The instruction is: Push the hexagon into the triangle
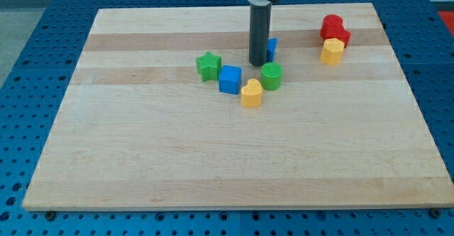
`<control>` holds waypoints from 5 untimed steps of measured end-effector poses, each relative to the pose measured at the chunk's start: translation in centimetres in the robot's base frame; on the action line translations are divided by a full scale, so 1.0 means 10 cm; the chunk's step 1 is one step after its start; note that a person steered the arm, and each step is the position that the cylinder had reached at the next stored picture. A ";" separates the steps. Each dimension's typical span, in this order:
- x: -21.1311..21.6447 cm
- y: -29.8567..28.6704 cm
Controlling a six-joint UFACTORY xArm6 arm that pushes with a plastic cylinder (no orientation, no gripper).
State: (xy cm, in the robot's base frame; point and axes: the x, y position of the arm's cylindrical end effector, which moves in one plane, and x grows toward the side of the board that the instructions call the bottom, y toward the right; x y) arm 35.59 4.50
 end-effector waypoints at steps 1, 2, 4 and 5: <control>0.00 0.23; 0.09 0.49; 0.33 1.14; 0.33 1.48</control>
State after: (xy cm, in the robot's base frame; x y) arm 38.93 19.27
